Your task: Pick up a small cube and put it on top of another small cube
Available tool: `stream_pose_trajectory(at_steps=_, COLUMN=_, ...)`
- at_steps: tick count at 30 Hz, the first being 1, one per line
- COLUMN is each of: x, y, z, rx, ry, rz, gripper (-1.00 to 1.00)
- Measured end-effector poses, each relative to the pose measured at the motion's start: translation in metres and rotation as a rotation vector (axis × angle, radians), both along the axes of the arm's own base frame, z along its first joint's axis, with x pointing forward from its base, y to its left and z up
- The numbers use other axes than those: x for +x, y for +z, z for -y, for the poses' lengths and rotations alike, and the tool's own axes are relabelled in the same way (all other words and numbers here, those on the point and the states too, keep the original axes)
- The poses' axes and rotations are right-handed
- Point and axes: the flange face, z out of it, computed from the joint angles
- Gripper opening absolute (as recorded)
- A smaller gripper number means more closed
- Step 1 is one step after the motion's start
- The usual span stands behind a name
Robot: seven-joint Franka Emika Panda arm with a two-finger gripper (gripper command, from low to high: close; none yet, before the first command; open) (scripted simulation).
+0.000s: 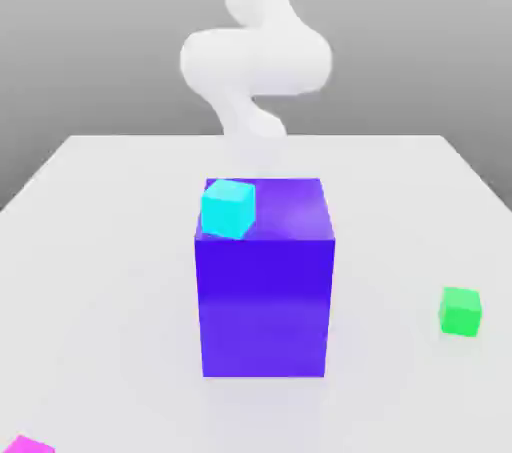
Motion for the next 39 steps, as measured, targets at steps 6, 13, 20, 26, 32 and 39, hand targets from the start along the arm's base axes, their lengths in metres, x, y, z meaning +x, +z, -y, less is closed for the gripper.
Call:
stream_pose_trajectory(at_steps=6, x=0.071, y=-0.067, z=0.034, rx=-0.033, ry=-0.081, rz=-0.145, gripper=0.0)
stream_pose_trajectory(at_steps=13, x=0.132, y=-0.161, z=0.086, rx=-0.036, ry=-0.157, rz=-0.309, gripper=0.0)
stream_pose_trajectory(at_steps=20, x=0.164, y=-0.271, z=0.151, rx=0.0, ry=-0.23, rz=-0.468, gripper=0.0)
stream_pose_trajectory(at_steps=26, x=0.173, y=-0.373, z=0.192, rx=0.056, ry=-0.26, rz=-0.595, gripper=0.0)
stream_pose_trajectory(at_steps=32, x=0.16, y=-0.477, z=0.23, rx=0.143, ry=-0.295, rz=-0.71, gripper=0.0)
stream_pose_trajectory(at_steps=39, x=0.157, y=-0.554, z=0.236, rx=0.16, ry=-0.301, rz=-0.728, gripper=-1.0)
